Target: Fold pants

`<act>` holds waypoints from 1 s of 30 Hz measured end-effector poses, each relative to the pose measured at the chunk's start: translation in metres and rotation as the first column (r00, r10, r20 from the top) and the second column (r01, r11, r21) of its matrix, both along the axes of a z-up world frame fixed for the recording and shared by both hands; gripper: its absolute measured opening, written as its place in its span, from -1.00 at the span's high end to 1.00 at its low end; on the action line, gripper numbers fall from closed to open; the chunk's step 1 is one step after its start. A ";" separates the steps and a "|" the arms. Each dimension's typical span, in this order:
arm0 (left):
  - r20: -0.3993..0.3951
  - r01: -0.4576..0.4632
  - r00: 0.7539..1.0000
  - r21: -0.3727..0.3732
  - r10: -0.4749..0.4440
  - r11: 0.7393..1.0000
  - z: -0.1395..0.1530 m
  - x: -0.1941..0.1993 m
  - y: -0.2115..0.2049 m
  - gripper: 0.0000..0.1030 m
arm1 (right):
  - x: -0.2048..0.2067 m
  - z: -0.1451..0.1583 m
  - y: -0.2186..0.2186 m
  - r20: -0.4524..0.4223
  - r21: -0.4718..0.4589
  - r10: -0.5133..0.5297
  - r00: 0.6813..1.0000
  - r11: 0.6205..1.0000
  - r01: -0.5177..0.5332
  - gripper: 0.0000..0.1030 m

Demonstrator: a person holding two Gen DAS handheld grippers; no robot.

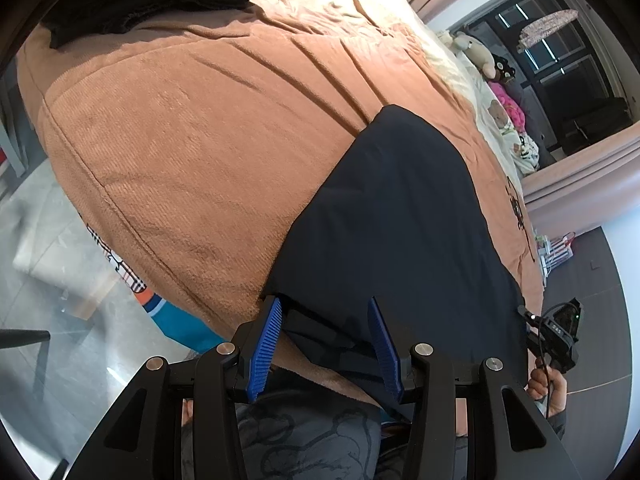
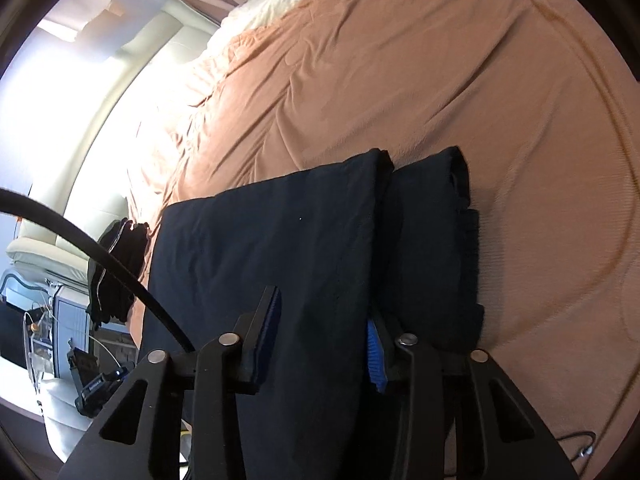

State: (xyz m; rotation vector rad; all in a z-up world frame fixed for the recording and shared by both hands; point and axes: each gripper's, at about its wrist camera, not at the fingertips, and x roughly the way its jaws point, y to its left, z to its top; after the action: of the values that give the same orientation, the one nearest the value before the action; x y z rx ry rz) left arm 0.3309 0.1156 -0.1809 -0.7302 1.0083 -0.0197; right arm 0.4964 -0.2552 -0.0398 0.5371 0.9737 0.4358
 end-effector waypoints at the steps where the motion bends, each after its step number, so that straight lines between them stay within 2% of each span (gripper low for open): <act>1: 0.001 0.000 1.000 0.001 0.000 1.000 0.000 0.000 0.000 0.08 | 0.005 -0.002 -0.002 -0.009 -0.001 -0.006 1.000 1.000 0.006 0.70; 3: 0.002 -0.002 1.000 0.006 0.002 1.000 0.002 0.000 0.000 0.08 | 0.009 -0.004 -0.005 -0.023 -0.015 -0.027 0.999 1.000 0.026 0.98; 7: 0.006 0.001 1.000 0.015 -0.002 1.000 0.004 0.000 -0.001 0.08 | 0.000 0.015 -0.012 0.049 -0.079 -0.060 0.997 0.995 0.064 0.99; 9: 0.003 0.005 1.000 0.019 -0.005 1.000 0.004 0.002 -0.002 0.08 | -0.010 0.027 -0.019 0.093 -0.082 -0.071 0.993 0.994 0.078 0.99; 13: 0.001 0.010 1.000 0.023 -0.010 1.000 0.003 0.007 -0.004 0.08 | -0.032 0.034 -0.033 0.123 -0.094 -0.106 0.987 0.989 0.118 0.99; 17: -0.006 0.012 1.000 0.027 -0.011 1.000 -0.001 0.010 -0.004 0.08 | -0.051 0.026 -0.041 0.102 -0.107 -0.137 0.985 0.983 0.148 0.99; 20: -0.022 0.014 1.000 0.026 -0.013 1.000 -0.007 0.012 -0.003 0.08 | -0.057 0.023 -0.027 0.094 -0.133 -0.139 0.986 0.980 0.151 0.99; 22: -0.030 0.015 0.999 0.027 -0.014 1.000 -0.009 0.014 -0.003 0.08 | -0.053 0.016 -0.018 0.056 -0.135 -0.119 0.991 0.983 0.125 0.98; 24: -0.029 0.018 0.999 0.031 -0.017 0.999 -0.009 0.015 -0.003 0.08 | -0.047 0.010 -0.020 0.032 -0.114 -0.113 0.993 0.987 0.116 0.98; 28: -0.035 0.020 0.999 0.033 -0.019 0.999 -0.011 0.016 -0.004 0.08 | -0.027 0.015 -0.024 0.026 -0.046 -0.091 0.995 0.995 0.093 0.96; 30: -0.034 0.020 0.999 0.039 -0.019 0.999 -0.011 0.016 -0.005 0.12 | -0.020 0.016 -0.028 0.031 -0.043 -0.092 0.995 0.995 0.093 0.95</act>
State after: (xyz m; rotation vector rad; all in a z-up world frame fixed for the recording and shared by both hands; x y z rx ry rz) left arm 0.3468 0.1108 -0.1914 -0.6872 1.0453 -0.0045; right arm 0.4768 -0.2834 -0.0235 0.5319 0.9247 0.3377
